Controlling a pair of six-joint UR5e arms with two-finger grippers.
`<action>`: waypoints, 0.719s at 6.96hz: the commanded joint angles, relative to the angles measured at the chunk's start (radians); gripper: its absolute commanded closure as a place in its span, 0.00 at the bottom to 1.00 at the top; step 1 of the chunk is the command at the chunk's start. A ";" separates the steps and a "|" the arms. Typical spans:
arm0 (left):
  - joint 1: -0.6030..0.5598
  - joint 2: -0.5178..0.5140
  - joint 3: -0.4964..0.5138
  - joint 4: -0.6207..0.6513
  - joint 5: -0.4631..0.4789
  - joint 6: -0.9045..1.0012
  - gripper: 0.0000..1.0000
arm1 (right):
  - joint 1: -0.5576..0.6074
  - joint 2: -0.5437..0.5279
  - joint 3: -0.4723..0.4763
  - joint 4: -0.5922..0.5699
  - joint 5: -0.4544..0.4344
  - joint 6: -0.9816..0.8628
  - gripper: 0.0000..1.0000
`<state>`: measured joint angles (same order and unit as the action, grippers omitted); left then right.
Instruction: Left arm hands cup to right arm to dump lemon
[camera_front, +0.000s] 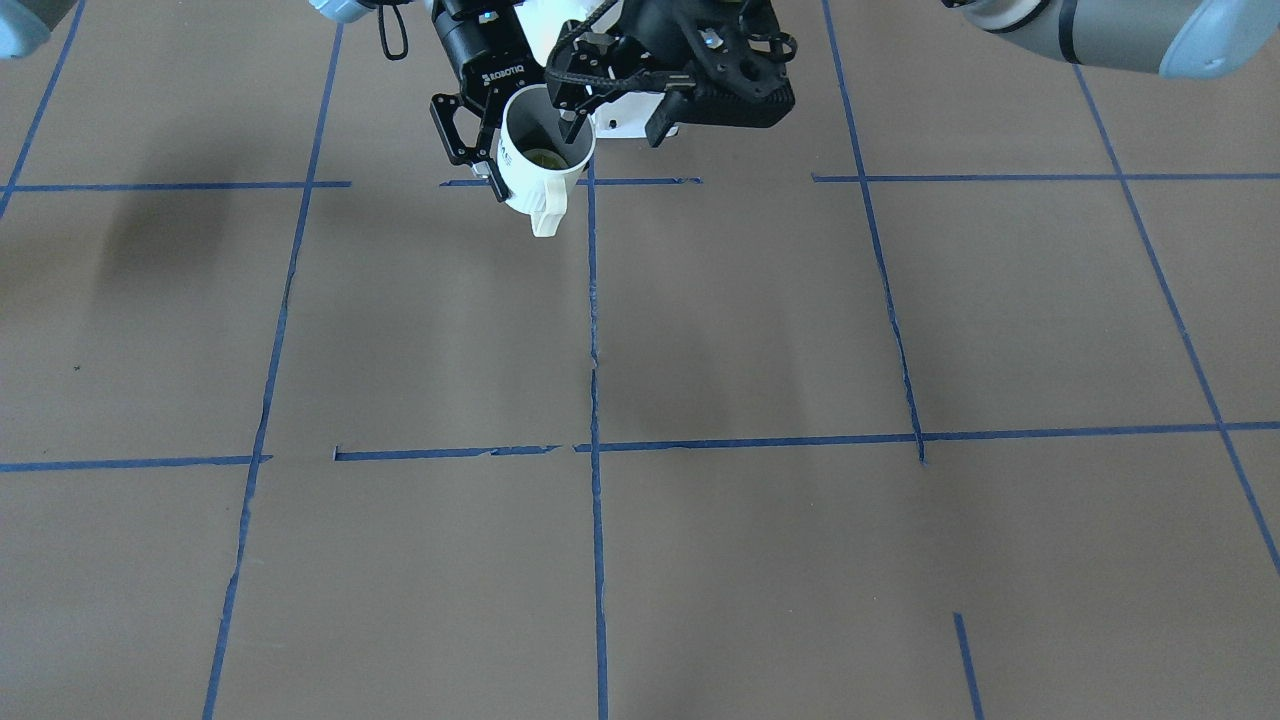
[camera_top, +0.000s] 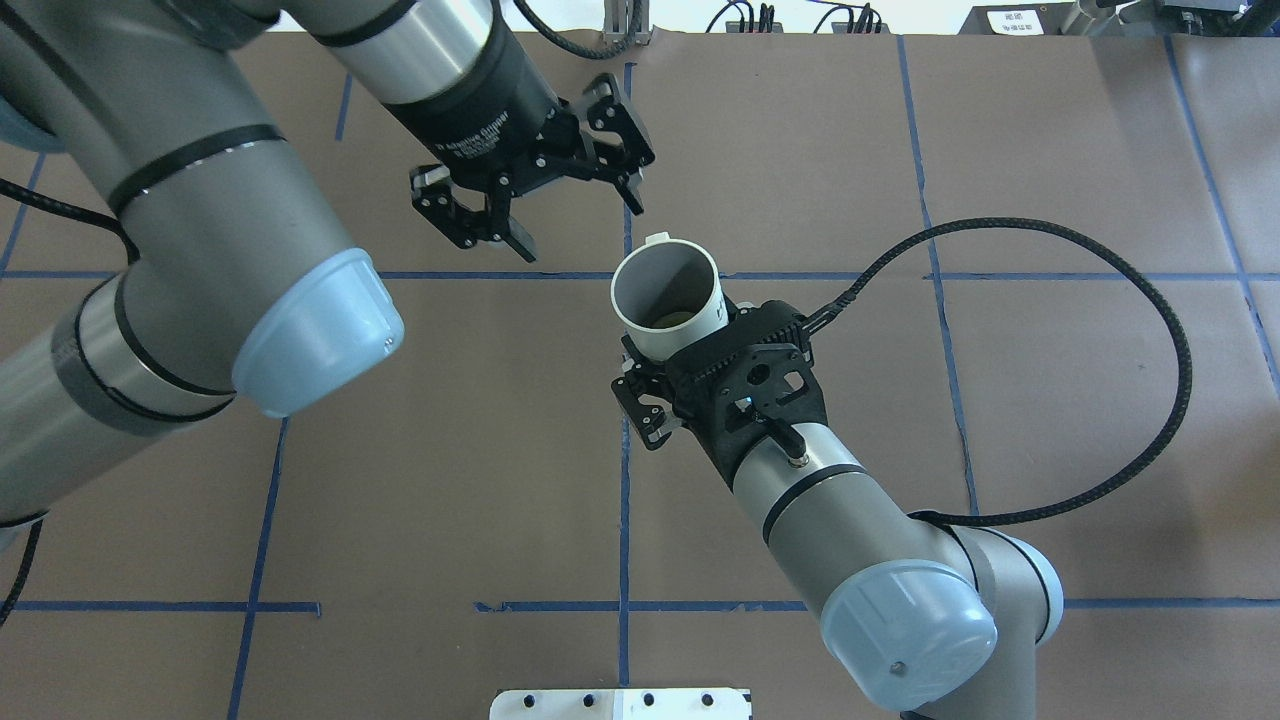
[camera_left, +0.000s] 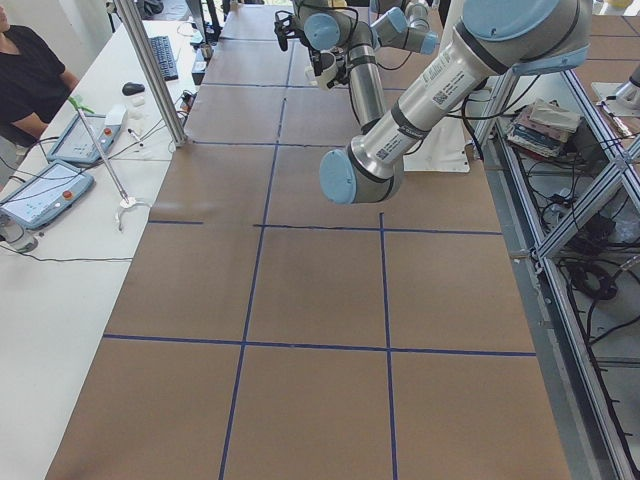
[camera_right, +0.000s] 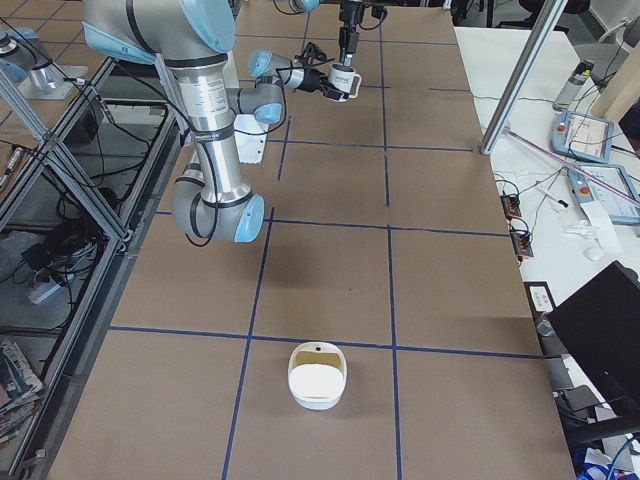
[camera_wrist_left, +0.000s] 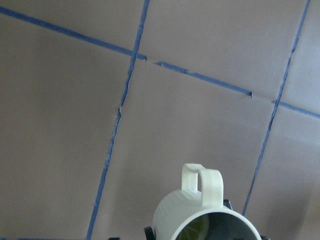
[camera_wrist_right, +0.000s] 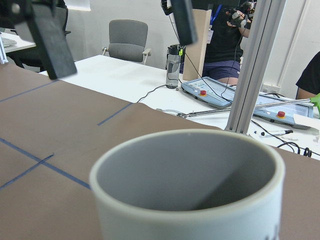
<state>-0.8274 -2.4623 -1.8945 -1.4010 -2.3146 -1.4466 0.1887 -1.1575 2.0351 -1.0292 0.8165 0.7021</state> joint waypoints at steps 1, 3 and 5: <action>-0.056 0.041 -0.006 -0.051 0.000 0.002 0.00 | 0.029 -0.113 0.054 0.000 -0.036 0.080 0.69; -0.056 0.090 -0.041 -0.053 0.000 0.002 0.00 | 0.105 -0.279 0.135 0.006 -0.024 0.184 0.68; -0.056 0.101 -0.046 -0.053 0.001 0.003 0.00 | 0.144 -0.464 0.148 0.233 -0.014 0.296 0.74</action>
<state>-0.8831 -2.3676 -1.9364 -1.4536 -2.3137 -1.4440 0.3073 -1.5060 2.1763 -0.9467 0.7953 0.9338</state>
